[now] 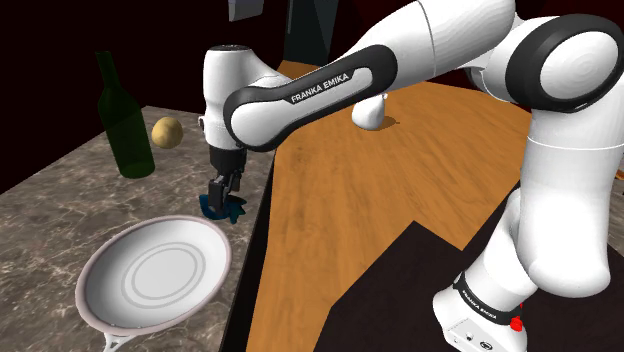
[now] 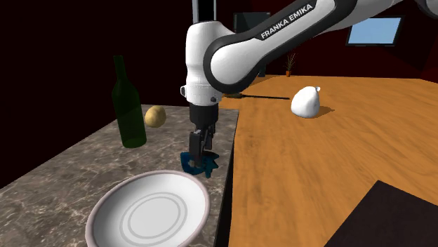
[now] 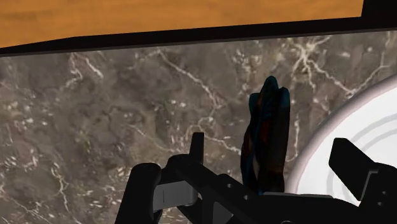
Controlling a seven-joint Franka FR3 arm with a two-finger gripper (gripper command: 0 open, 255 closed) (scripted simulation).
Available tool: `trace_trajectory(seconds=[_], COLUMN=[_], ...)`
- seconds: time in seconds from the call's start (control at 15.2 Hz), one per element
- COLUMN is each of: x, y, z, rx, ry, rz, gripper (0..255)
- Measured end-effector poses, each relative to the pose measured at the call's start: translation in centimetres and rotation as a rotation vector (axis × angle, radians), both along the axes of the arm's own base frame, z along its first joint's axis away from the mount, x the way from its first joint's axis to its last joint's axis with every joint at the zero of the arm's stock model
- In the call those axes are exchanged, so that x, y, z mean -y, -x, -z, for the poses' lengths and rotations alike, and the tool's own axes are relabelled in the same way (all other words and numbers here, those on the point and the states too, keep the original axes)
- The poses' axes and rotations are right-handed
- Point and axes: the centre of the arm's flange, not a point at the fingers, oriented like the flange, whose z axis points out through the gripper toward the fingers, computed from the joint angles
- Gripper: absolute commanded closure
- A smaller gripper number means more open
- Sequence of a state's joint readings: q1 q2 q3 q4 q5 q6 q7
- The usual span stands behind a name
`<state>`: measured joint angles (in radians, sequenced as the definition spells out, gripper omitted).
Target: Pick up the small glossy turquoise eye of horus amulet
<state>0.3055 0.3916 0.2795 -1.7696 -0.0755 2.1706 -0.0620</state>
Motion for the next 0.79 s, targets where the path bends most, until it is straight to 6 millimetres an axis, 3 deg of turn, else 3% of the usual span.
trace_trajectory(seconds=[0.07,0.13,0.79], x=[-0.06,-0.09,-0.09], y=[0.06,0.07,0.05], z=[0.36,0.48,0.58], rx=[0.0,0.0,0.001], ry=[0.0,0.0,0.0], rz=[0.0,0.0,0.0], gripper=[0,255,255])
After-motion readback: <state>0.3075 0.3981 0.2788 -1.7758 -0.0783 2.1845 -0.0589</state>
